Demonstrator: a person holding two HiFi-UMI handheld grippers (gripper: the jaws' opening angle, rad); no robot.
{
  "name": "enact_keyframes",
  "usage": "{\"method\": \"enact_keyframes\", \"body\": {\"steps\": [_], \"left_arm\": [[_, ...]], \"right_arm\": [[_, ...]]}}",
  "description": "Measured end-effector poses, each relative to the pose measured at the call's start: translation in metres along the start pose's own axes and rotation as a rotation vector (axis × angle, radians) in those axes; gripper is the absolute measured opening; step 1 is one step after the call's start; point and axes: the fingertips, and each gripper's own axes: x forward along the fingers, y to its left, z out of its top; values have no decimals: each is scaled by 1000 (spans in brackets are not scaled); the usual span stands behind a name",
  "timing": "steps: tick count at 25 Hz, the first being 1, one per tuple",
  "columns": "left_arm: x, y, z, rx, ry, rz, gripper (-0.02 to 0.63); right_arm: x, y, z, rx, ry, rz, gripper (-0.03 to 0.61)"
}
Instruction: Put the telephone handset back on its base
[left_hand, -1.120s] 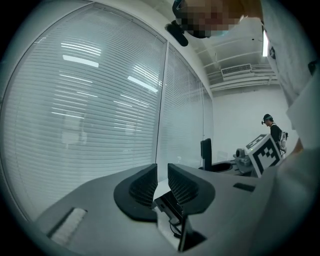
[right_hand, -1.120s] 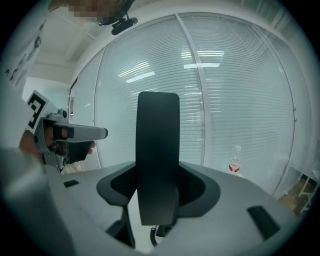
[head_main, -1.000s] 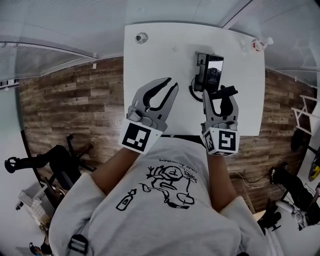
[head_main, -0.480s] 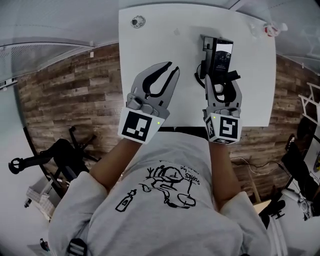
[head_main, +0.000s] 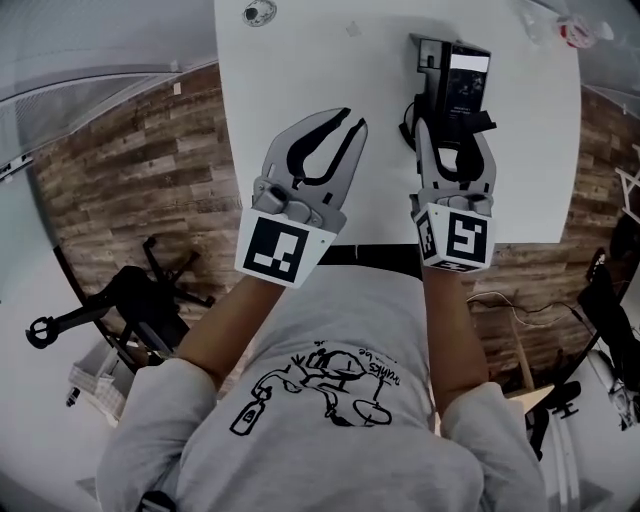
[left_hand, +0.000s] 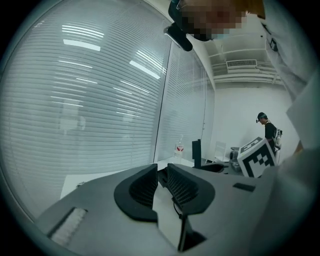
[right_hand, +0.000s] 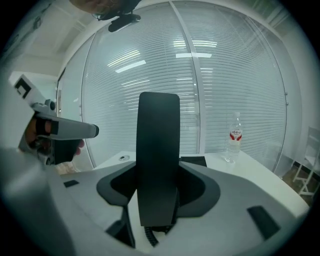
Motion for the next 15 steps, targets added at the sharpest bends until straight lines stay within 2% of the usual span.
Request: {"method": "enact_keyframes", "body": {"steps": [5, 9, 12, 15], "left_arm": [[12, -5, -15, -8, 21, -23, 58], [22, -8, -23, -9, 32, -48, 58], [29, -12, -21, -14, 18, -80, 60], [33, -18, -13, -18, -13, -113, 60]], "right_arm": [[14, 10, -7, -14, -6, 9, 209], [19, 12, -12, -52, 27, -19, 209], [15, 18, -3, -98, 38, -51, 209], [3, 20, 12, -82, 37, -73, 209]]}}
